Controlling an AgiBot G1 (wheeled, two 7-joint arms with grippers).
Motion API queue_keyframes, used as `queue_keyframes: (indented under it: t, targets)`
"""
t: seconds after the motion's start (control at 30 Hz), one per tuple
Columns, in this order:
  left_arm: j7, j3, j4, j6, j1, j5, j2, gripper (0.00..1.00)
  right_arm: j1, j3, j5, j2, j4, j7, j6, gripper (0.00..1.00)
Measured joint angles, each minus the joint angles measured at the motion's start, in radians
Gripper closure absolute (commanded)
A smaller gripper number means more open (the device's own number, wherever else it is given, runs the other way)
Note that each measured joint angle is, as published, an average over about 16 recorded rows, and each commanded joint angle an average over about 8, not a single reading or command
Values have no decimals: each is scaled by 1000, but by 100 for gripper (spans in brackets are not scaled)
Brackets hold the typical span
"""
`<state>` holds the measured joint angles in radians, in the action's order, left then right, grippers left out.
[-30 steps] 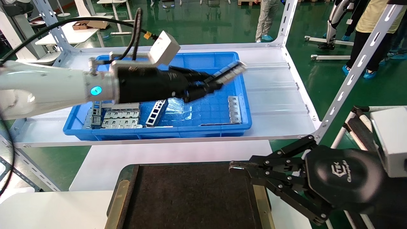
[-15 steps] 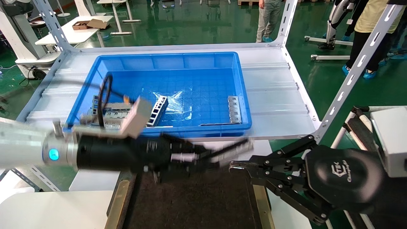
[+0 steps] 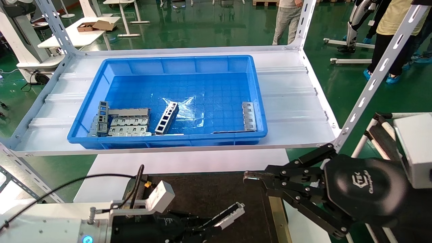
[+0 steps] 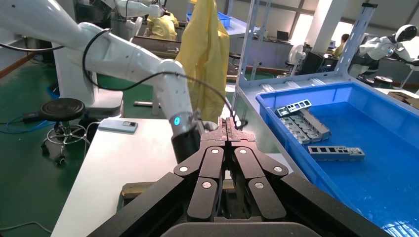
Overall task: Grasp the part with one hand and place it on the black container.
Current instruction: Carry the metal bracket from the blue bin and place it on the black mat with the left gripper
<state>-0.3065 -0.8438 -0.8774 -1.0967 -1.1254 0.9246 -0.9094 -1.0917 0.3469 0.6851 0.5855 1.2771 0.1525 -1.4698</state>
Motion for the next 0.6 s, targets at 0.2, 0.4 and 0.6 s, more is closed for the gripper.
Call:
queue_keyframes:
  t: [0.2, 0.4, 0.6]
  targets:
    - [-126, -12, -90, 222, 94, 17, -7, 100, 0, 0, 0, 0, 0, 0, 0, 100]
    - [-256, -34, -146, 410, 147, 37, -29, 100, 0, 0, 0, 0, 0, 0, 0, 100]
    - [-374, -66, -165, 555, 170, 61, -59, 100, 0, 0, 0, 0, 0, 0, 0, 100]
